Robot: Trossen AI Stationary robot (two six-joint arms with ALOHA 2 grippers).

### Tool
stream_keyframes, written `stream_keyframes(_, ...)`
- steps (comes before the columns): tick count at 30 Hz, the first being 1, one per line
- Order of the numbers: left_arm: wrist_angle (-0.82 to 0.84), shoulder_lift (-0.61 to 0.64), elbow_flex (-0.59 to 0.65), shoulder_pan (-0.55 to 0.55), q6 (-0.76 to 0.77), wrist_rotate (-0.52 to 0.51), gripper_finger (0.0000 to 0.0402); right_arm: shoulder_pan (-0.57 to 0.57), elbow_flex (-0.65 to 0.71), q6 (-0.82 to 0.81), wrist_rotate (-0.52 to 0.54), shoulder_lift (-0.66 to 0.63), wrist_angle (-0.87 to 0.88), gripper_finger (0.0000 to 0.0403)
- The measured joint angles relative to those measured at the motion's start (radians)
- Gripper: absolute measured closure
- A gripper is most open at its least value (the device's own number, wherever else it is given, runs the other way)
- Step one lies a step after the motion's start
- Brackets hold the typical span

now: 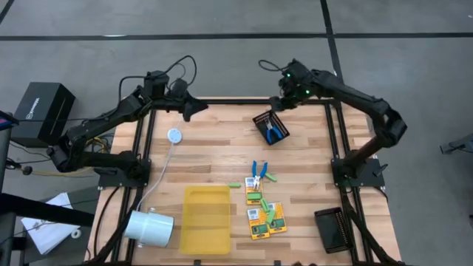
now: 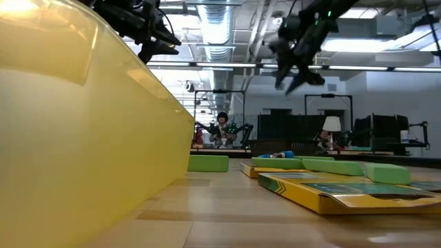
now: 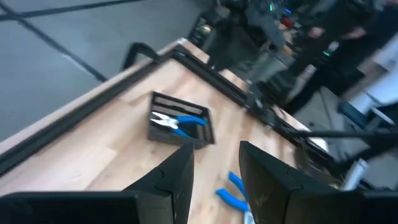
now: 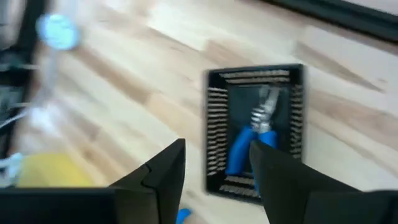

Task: Pick & Place School Supplies
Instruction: Put the blue punch plier into the top black bin

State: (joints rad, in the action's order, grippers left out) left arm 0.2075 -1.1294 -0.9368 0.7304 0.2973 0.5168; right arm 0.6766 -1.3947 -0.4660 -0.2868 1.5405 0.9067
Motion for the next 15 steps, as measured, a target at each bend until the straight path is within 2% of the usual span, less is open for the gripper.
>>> stream_keyframes(7, 0.011, -0.062, 0.0, -0.101, -0.014, 0.005, 0.028, -0.194, -0.014, -0.15, -0.001, -0.084, 0.076, 0.0243)
stream_keyframes(12, 0.012, -0.122, 0.0, -0.165, -0.06, -0.043, 0.028, -0.386, 0.004, -0.316, 0.092, -0.085, 0.147, 0.024)
stream_keyframes(15, 0.013, -0.159, 0.001, -0.197, -0.083, -0.044, 0.028, -0.488, 0.055, -0.445, 0.105, -0.077, 0.159, 0.0237)
